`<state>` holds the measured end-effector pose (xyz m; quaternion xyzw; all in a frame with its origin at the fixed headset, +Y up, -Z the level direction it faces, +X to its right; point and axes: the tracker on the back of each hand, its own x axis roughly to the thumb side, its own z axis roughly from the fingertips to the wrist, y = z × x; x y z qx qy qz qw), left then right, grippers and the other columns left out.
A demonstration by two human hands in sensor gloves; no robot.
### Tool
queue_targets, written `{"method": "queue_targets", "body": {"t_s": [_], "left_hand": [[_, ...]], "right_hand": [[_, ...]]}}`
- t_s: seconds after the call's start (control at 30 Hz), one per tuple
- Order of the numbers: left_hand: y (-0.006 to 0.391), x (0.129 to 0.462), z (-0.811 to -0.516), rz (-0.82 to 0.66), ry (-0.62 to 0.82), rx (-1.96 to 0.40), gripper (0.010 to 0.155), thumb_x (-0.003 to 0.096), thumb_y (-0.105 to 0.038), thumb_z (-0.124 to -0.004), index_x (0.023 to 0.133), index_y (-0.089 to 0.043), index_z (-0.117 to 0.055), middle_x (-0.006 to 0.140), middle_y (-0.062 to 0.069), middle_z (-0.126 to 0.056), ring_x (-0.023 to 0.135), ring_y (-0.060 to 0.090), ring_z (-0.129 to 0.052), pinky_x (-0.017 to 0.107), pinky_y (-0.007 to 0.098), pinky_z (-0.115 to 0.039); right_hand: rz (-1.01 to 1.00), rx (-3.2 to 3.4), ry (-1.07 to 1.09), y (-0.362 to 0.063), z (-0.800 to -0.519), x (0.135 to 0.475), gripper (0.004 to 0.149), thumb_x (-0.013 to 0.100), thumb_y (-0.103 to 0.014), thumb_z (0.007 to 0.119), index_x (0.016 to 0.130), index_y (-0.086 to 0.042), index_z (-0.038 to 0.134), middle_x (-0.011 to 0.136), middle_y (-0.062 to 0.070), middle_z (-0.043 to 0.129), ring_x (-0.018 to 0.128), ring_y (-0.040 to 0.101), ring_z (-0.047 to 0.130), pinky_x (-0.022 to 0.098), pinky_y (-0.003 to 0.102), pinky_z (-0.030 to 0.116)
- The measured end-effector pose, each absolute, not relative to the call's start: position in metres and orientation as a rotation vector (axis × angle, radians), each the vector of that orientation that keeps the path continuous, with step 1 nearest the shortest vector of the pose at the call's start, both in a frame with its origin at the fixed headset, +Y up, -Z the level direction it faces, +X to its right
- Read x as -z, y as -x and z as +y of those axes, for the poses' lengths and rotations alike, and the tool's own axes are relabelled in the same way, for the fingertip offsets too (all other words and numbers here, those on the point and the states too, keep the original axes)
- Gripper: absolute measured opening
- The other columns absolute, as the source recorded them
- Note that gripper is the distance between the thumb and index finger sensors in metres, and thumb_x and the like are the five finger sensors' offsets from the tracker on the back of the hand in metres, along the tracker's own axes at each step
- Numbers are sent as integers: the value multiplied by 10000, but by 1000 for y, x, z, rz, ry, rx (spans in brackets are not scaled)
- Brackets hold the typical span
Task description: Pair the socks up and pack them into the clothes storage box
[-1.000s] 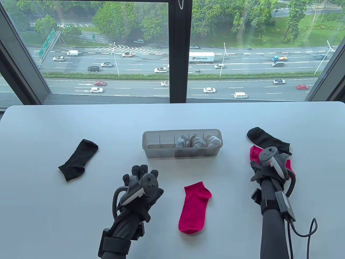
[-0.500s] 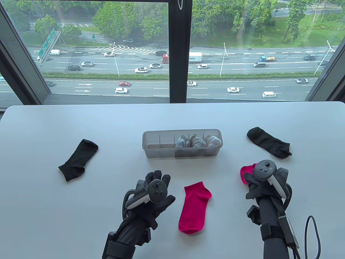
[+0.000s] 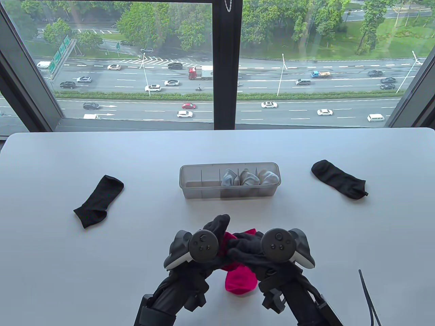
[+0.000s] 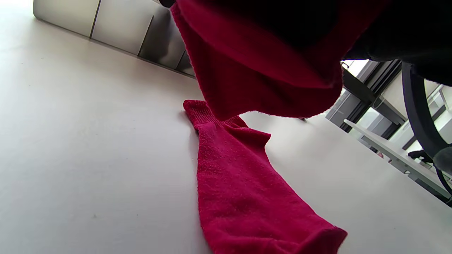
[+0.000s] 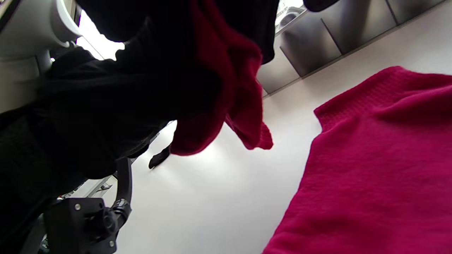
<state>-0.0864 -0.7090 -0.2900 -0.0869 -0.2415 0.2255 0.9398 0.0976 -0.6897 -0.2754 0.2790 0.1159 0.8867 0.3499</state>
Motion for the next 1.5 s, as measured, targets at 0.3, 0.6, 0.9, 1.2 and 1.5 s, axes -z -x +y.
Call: {"method": "queue_targets", "body": {"t_s": [0.3, 0.6, 0.9, 1.2, 1.5], "left_hand": [[97, 289, -704, -407, 74, -673, 392, 606, -292, -671, 967, -141, -678, 789, 64, -967, 785, 302, -990, 698, 573, -745], [94, 291, -710, -383, 189, -799, 473, 621, -383, -584, 958, -75, -710, 850, 174, -946, 811, 443, -923, 682, 659, -663], [93, 288, -700, -529, 208, -867, 727, 592, -471, -605, 1172, -157, -299, 1223, 219, -376, 1133, 511, -372, 769, 743, -312], [97, 287, -694, -426, 91, -695, 396, 612, -318, -651, 979, -190, -728, 1078, 183, -738, 989, 472, -742, 734, 696, -566], [109, 294, -702, -422, 135, -851, 401, 622, -325, -628, 1001, -227, -714, 1051, 166, -784, 972, 464, -772, 747, 696, -538]], "right_hand": [[236, -2271, -555, -129, -704, 287, 777, 577, -419, 742, 1143, -325, 218, 1205, 226, 379, 1061, 500, 491, 739, 711, 412], [56, -1982, -354, -144, -713, 288, 408, 594, -321, 729, 980, -208, 657, 880, 70, 902, 864, 322, 887, 753, 609, 568], [-86, -2417, -486, -134, -701, 282, 409, 542, -377, 784, 930, -247, 760, 754, 33, 903, 730, 247, 912, 727, 605, 604], [-71, -2271, -461, -138, -698, 282, 403, 581, -367, 694, 964, -242, 703, 881, 56, 891, 891, 353, 845, 737, 633, 565], [7, -2188, -395, -161, -707, 293, 401, 575, -362, 749, 963, -281, 691, 895, 24, 890, 880, 294, 864, 745, 614, 597]]}}
